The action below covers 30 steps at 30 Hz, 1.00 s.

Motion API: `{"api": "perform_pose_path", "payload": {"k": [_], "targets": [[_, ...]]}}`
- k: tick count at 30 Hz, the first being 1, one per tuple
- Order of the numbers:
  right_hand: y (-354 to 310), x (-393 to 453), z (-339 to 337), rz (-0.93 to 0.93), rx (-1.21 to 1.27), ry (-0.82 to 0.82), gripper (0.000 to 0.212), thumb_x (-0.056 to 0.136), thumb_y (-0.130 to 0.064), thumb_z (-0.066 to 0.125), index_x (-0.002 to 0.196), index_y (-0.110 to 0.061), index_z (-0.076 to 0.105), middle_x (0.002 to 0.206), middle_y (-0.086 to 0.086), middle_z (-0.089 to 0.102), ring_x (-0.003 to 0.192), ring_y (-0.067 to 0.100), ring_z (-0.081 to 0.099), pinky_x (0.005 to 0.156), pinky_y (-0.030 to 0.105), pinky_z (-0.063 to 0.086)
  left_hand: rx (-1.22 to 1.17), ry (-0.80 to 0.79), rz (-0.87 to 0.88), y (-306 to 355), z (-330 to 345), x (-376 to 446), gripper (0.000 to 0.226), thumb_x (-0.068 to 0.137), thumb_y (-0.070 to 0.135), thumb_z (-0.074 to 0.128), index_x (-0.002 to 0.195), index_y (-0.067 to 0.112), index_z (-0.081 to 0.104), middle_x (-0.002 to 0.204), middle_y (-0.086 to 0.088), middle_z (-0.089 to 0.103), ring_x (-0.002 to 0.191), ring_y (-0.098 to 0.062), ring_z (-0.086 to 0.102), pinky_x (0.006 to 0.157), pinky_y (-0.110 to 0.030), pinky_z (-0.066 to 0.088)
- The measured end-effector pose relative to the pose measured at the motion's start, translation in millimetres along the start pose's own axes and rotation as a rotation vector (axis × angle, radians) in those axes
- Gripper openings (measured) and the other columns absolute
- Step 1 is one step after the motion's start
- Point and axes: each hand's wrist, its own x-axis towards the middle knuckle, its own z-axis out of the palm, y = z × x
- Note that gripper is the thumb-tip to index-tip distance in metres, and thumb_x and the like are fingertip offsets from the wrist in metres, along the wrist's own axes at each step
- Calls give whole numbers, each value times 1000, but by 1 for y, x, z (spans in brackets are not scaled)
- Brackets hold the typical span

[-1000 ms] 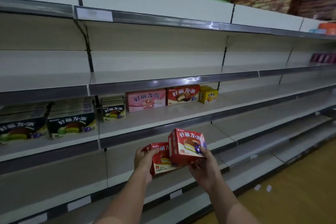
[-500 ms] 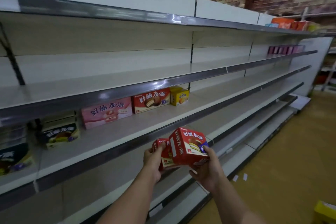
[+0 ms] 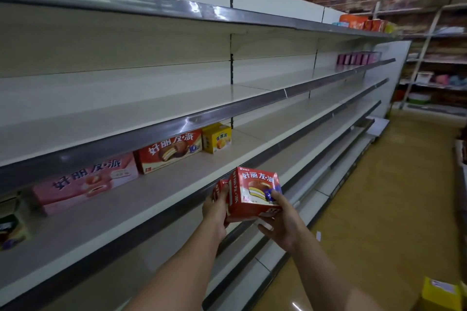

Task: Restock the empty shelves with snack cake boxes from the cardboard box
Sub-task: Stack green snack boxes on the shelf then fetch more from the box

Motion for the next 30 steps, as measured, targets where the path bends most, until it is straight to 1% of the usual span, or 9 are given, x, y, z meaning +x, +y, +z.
{"api": "perform_pose_path", "payload": {"k": [4,8,11,14,18,22,26,28,30], "targets": [[-23,27,9,-32,7,-1,36,88,-37,58,110,-8,59,105,13,67,106,27,59,100,42,41,56,-9,27,25,12,36,60,89,52,54,137,19,44,121,-13,64,102,-28,65,95,-47,50],[-46,62,23,-55,73,-18,47,79,-30,63,117,-3,57,111,18,66,105,29,61,91,40,48,59,24,90,51,23,74,68,92,42,57,143,15,20,131,-20,53,107,-32,60,96,-49,49],[-60,83,30,-66,156,-58,49,74,-22,64,116,0,54,110,20,65,103,31,62,94,42,49,85,-2,108,67,30,98,56,93,40,56,131,14,26,123,-20,57,100,-31,63,93,-49,52],[-70,102,32,-46,170,-65,32,83,-14,58,112,-2,53,104,19,65,99,31,63,93,42,50,128,-34,129,76,36,123,49,94,38,54,128,13,29,123,-18,59,96,-27,63,84,-39,52],[-84,131,34,-38,192,-46,20,89,-10,51,108,-3,53,102,20,65,97,32,62,92,43,49,176,-86,167,86,49,145,64,91,51,53,140,18,29,131,-11,56,99,-22,60,80,-32,47],[-108,169,28,-62,183,-84,30,87,-5,47,116,-1,50,106,22,64,94,32,64,86,42,52,316,-74,174,97,72,167,108,58,90,44,141,20,40,135,-9,55,118,-26,55,98,-41,38],[-140,209,12,-87,32,-129,37,83,-6,48,119,2,50,104,22,65,95,33,63,93,42,50,296,-96,161,103,101,179,67,95,60,29,135,9,44,129,-10,58,117,-24,53,111,-40,25],[-159,226,3,-71,-47,-172,37,84,-6,48,119,3,50,103,22,66,93,32,64,86,40,52,308,-104,176,101,119,186,71,93,64,21,129,13,54,124,-11,63,99,-18,57,111,-41,23],[-176,242,-8,-57,-98,-216,34,85,-4,46,118,4,51,102,21,66,91,31,64,80,37,53,229,-68,199,101,138,194,72,91,67,22,127,15,56,120,-12,65,94,-17,59,111,-40,24]]}}
